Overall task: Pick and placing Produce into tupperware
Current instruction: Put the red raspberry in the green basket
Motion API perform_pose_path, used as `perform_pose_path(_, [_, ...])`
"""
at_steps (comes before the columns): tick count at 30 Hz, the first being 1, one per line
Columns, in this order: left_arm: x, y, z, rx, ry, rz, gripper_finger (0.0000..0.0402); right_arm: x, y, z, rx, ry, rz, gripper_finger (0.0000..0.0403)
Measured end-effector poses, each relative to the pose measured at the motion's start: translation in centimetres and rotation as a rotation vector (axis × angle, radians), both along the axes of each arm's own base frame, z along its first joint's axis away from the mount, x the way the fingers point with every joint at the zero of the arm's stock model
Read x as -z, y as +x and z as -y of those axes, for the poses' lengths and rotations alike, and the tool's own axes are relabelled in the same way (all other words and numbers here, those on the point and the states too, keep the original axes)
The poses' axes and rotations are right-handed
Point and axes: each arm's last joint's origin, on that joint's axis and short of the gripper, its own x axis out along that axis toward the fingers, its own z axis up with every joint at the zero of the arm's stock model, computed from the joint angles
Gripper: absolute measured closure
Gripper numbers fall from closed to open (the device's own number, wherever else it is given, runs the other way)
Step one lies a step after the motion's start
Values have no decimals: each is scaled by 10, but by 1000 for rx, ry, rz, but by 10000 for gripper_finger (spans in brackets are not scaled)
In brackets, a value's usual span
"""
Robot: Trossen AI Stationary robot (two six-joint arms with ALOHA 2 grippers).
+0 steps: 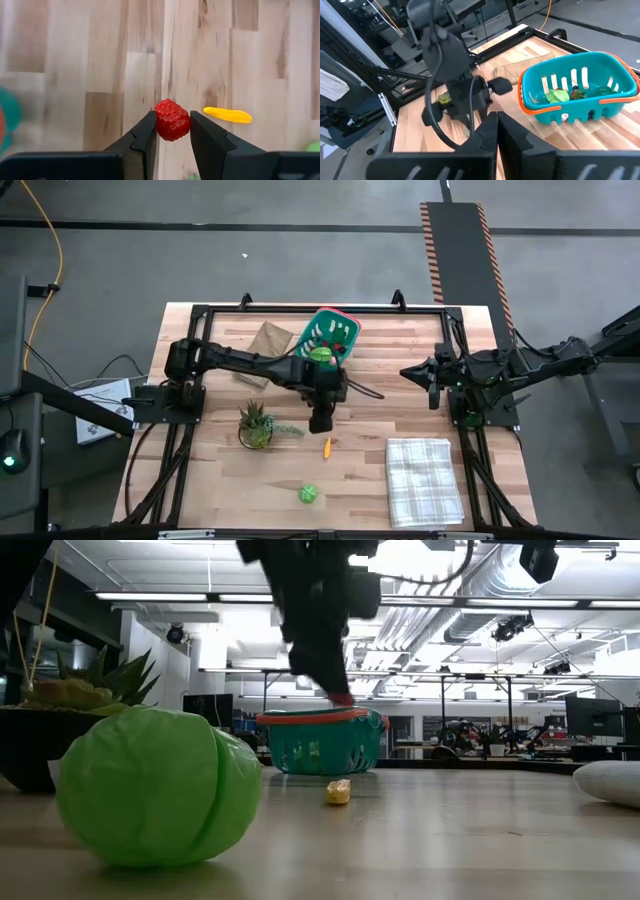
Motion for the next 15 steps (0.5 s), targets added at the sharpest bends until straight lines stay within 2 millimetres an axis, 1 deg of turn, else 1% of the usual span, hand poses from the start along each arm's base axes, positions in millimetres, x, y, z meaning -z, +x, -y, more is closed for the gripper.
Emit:
perform_pose_path(7, [-39, 1, -2, -17, 43, -25, 309, -5, 1, 0, -6, 10, 49, 402])
perform_pose_path(9, [-45, 1, -2, -17, 47, -25, 309, -6, 1, -1, -11, 1, 58, 402])
perform_pose_path(15, [-51, -1, -2, -18, 44, -54, 309, -7, 0, 0, -14, 1, 67, 402])
